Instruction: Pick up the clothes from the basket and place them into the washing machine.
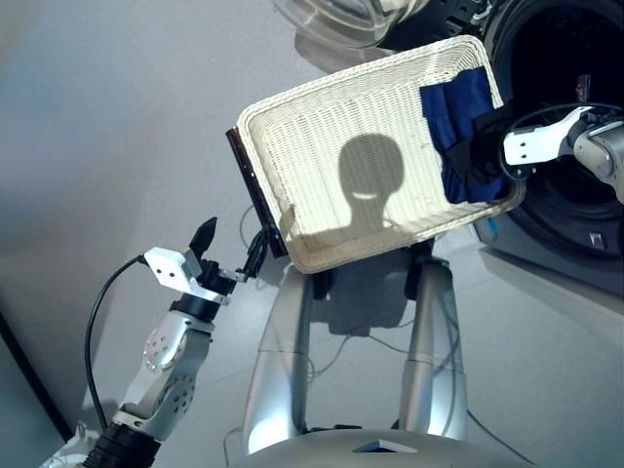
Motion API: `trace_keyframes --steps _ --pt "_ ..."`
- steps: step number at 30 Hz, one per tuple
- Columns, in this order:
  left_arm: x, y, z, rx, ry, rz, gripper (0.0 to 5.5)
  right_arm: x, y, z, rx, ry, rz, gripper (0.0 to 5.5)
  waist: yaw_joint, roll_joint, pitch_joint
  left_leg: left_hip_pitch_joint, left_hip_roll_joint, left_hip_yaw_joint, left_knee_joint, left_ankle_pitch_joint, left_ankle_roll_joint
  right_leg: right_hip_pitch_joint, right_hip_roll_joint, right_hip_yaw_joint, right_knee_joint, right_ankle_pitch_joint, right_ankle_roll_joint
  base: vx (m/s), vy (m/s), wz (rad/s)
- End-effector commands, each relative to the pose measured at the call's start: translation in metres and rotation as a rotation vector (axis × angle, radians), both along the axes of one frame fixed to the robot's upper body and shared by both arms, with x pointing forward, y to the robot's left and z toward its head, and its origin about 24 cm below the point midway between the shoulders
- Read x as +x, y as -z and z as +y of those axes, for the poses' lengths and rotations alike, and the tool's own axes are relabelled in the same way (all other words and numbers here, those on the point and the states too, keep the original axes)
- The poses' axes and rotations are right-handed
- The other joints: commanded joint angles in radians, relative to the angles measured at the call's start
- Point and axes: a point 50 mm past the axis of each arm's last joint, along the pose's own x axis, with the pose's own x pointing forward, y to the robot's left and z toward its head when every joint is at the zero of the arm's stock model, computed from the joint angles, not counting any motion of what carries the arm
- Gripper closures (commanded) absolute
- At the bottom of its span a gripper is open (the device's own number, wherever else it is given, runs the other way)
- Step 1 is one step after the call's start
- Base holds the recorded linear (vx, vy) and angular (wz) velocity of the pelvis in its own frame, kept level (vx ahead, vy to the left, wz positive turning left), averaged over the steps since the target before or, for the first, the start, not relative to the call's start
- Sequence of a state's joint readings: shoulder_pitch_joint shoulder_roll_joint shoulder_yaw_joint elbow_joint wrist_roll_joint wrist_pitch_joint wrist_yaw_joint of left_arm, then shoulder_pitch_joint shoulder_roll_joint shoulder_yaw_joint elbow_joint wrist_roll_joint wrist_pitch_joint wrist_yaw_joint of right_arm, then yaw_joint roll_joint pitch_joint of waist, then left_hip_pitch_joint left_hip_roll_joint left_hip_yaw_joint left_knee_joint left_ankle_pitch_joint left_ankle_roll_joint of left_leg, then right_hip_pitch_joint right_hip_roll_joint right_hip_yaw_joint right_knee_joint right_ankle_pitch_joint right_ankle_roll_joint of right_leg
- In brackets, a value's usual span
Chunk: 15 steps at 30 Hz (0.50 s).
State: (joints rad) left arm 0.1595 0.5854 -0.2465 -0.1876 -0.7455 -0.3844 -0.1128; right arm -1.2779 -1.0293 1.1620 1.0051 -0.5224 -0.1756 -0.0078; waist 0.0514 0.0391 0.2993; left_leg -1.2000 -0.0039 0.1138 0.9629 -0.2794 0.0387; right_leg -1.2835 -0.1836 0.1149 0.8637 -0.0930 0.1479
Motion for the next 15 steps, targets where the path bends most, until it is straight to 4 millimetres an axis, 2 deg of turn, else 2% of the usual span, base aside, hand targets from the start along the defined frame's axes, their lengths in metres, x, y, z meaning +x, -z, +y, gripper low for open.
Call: trace_keyframes --steps 1,5,8,10,12,15 --pt "-0.004 -0.020 0.007 -0.046 -0.063 -0.113 0.00 -0.004 -0.048 -0.011 0.080 0.052 -0.234 5.50 0.004 0.008 0.037 -0.011 -0.017 0.030 -0.103 0.087 -0.027 0.028 0.011 -0.098 0.017 -0.041 -0.096 0.000 0.000 0.000" --pt "-0.004 -0.021 0.006 -0.061 -0.078 -0.120 0.00 -0.005 -0.051 -0.009 0.174 0.023 -0.342 5.50 -0.001 0.004 0.046 -0.010 -0.011 0.030 -0.104 0.086 -0.026 0.032 0.014 -0.103 0.014 -0.039 -0.097 0.000 0.000 0.000" --pt "-0.004 -0.021 0.006 -0.070 -0.090 -0.127 0.00 -0.009 -0.053 -0.014 0.241 0.015 -0.449 5.50 -0.008 0.005 0.051 -0.013 -0.014 0.028 -0.102 0.088 -0.026 0.032 0.014 -0.106 0.019 -0.041 -0.097 0.000 0.000 0.000" --pt "-0.004 -0.022 0.006 -0.079 -0.103 -0.138 0.00 -0.013 -0.050 -0.021 0.354 0.027 -0.557 5.50 -0.009 0.009 0.052 -0.014 -0.015 0.027 -0.103 0.088 -0.024 0.029 0.015 -0.108 0.021 -0.042 -0.098 0.000 0.000 0.000" --pt "-0.002 -0.024 0.006 -0.091 -0.113 -0.155 0.00 -0.016 -0.047 -0.026 0.584 0.036 -0.711 5.50 -0.010 0.013 0.055 -0.014 -0.014 0.027 -0.105 0.088 -0.022 0.027 0.018 -0.105 0.022 -0.042 -0.099 0.000 0.000 0.000" --pt "-0.001 -0.023 0.003 -0.107 -0.117 -0.152 0.00 -0.016 -0.044 -0.028 0.777 0.069 -0.857 5.50 -0.010 0.018 0.059 -0.015 -0.013 0.028 -0.103 0.086 -0.017 0.023 0.022 -0.103 0.028 -0.045 -0.101 0.000 0.000 0.000"
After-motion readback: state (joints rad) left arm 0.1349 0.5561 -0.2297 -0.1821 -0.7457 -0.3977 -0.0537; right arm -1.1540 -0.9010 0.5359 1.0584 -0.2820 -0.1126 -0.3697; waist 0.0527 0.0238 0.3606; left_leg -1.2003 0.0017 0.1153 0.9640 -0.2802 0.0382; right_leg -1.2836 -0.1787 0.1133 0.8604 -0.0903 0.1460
